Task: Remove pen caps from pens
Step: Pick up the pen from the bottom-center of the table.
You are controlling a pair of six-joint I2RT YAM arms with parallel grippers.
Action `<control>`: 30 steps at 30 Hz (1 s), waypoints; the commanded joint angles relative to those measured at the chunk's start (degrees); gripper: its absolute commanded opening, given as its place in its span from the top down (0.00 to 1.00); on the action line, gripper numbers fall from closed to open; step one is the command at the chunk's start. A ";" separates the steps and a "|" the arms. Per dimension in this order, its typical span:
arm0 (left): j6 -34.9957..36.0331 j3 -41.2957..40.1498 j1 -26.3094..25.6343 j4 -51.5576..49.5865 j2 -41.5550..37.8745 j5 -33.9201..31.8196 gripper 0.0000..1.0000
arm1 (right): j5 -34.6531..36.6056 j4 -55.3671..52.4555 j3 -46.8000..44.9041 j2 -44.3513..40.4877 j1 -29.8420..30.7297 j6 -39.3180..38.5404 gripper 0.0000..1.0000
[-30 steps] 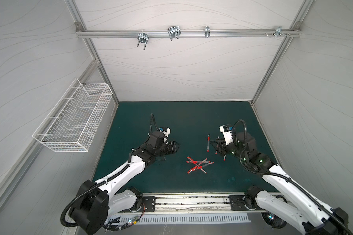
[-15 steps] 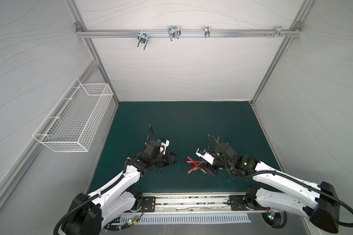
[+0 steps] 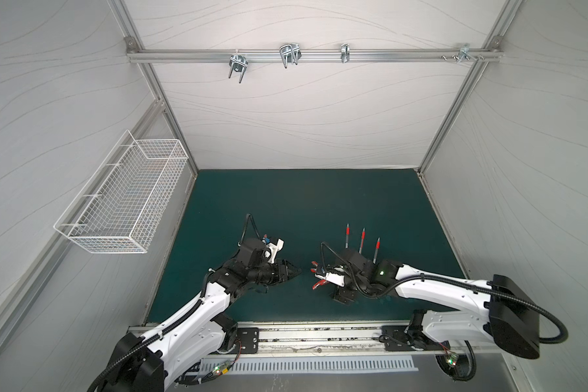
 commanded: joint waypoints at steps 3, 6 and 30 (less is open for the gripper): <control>-0.37 -0.26 -0.07 3.23 0.79 1.20 0.59 | -0.58 0.34 0.64 0.12 0.43 -2.01 0.26; -0.28 -0.26 -0.10 3.17 0.66 0.84 0.59 | -0.45 1.12 0.62 0.81 0.51 -1.99 0.24; 0.85 -0.18 -0.10 2.71 1.55 -0.52 0.60 | 6.26 5.40 2.97 12.39 0.36 -4.03 0.69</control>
